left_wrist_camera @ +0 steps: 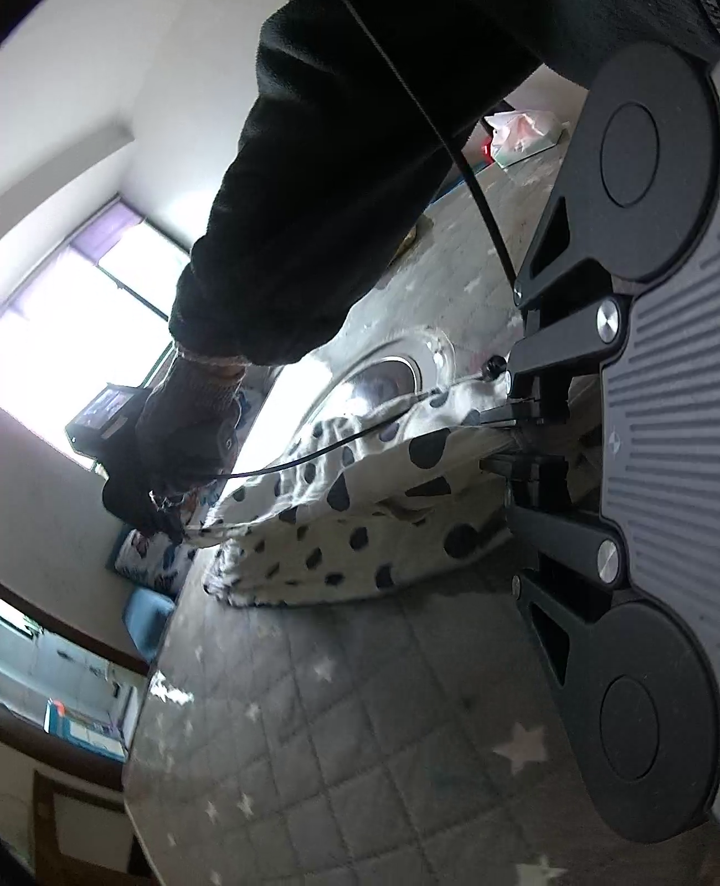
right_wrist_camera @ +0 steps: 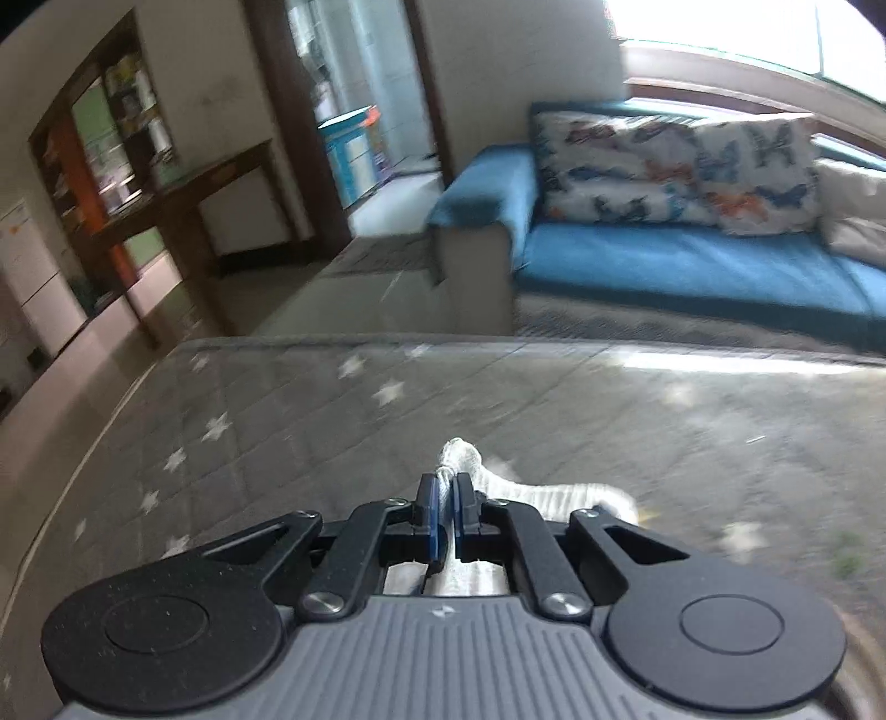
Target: Fold clothes
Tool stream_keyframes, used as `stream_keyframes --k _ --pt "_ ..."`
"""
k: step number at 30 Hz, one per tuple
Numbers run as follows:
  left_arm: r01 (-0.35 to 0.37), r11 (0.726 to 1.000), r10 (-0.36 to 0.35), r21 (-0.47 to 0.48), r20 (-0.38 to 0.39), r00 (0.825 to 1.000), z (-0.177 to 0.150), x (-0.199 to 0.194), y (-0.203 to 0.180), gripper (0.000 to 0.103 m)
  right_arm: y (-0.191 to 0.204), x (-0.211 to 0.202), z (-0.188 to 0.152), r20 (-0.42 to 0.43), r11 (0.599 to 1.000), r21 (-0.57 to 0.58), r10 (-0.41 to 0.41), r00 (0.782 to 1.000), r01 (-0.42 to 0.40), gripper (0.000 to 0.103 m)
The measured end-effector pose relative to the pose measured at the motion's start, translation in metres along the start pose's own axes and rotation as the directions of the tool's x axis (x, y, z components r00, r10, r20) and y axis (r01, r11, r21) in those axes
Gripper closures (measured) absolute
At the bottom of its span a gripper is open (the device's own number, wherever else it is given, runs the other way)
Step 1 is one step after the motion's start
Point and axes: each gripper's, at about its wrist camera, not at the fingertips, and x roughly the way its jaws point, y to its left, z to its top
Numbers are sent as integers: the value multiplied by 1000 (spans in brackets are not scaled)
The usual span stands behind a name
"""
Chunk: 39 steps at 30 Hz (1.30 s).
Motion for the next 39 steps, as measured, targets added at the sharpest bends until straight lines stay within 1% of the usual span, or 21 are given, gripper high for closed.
stream_keyframes --k 4,8,9,12,18,24,25,26,27,31,33,34,36,39 --pt "-8 1000 8 -26 -10 1000 -4 -5 5 93 5 0 -5 -22 998 -29 47 999 -48 87" --pt "-5 1000 4 -25 -21 1000 -6 -8 6 93 10 0 -9 -44 994 -56 92 995 -94 87" --pt "-4 1000 4 -24 -23 1000 -6 -8 7 93 8 -5 -8 -39 994 -67 80 996 -82 87" --pt "-2 1000 1 -24 -28 1000 -7 -8 9 93 -1 -2 -10 -53 996 -59 67 996 -70 84" --pt "-27 999 26 -30 -51 998 -7 -4 13 92 -19 4 -12 -81 998 -43 41 996 -45 81" --pt "-46 998 44 -33 -64 997 -6 -1 17 92 -38 10 -15 -110 999 -28 16 994 -19 81" --pt "-50 998 47 -34 -66 997 -6 0 18 92 -41 11 -15 -115 1000 -26 12 993 -15 81" --pt "-54 998 51 -33 -69 996 -6 0 18 92 -44 12 -15 -119 1000 -23 8 993 -11 83" --pt "-56 998 53 -33 -71 996 -6 1 18 92 -47 13 -16 -124 1000 -21 4 992 -7 90" --pt "-61 998 59 -28 -81 995 -6 2 19 92 -59 16 -17 -143 1000 -12 -12 990 10 91" --pt "-62 998 59 -32 -88 994 -5 4 20 92 -57 18 -14 -146 1000 -15 -13 989 11 89" --pt "-63 998 60 -32 -89 994 -5 4 21 91 -56 17 -12 -150 999 -24 -24 988 21 88" --pt "-63 997 60 -34 -88 994 -5 4 21 89 -48 8 -9 -117 995 -79 -63 991 54 87" --pt "-61 998 58 -31 -90 994 -5 7 20 89 -31 -8 -6 -90 989 -146 -42 995 28 87"
